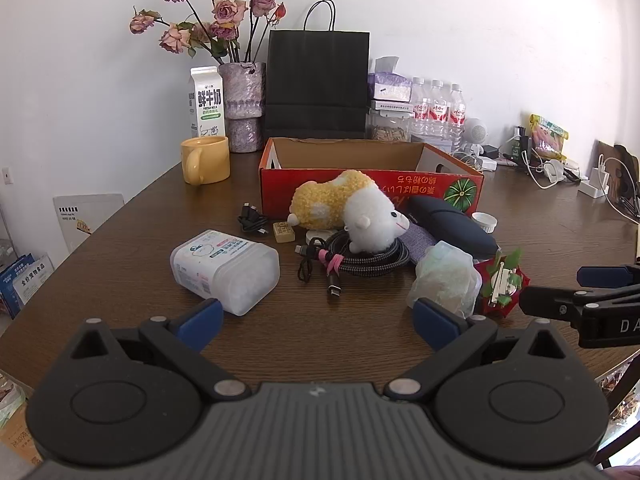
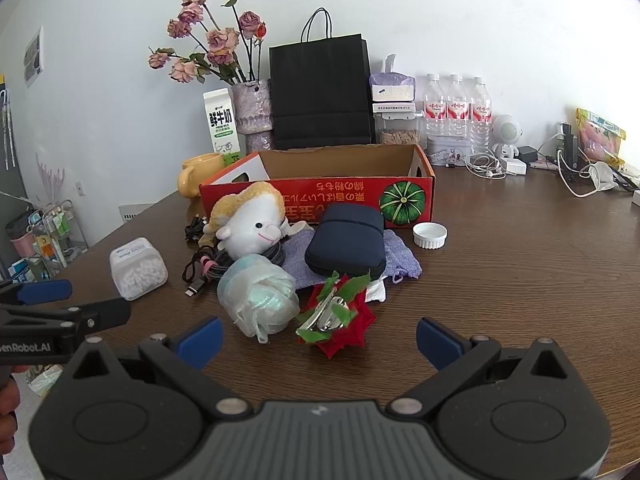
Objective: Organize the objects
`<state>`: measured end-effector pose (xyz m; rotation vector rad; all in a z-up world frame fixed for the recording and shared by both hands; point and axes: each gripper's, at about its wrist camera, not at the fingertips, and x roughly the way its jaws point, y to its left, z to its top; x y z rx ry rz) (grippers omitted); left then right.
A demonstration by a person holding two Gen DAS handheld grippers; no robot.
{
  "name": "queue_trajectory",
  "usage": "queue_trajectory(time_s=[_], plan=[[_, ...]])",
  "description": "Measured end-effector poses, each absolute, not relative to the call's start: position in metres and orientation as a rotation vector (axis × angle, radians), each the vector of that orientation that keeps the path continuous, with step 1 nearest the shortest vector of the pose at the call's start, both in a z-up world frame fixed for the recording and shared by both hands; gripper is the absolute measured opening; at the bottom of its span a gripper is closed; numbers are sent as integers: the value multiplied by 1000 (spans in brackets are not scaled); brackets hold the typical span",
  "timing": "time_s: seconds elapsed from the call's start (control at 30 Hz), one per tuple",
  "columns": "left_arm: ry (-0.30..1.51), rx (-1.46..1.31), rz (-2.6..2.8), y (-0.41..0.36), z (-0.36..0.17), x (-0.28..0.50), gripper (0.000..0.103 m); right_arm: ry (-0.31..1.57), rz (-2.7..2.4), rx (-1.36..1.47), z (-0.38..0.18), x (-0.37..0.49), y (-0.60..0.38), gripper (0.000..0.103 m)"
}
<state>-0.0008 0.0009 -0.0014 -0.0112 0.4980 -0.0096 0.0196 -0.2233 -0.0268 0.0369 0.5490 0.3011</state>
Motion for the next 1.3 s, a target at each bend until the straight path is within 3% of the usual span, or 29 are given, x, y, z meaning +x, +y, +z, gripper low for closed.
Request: queue_trajectory(time_s=[1.3], plan=[[499, -19, -10, 3, -1, -2, 103, 547, 300, 33, -27, 20, -221, 103]])
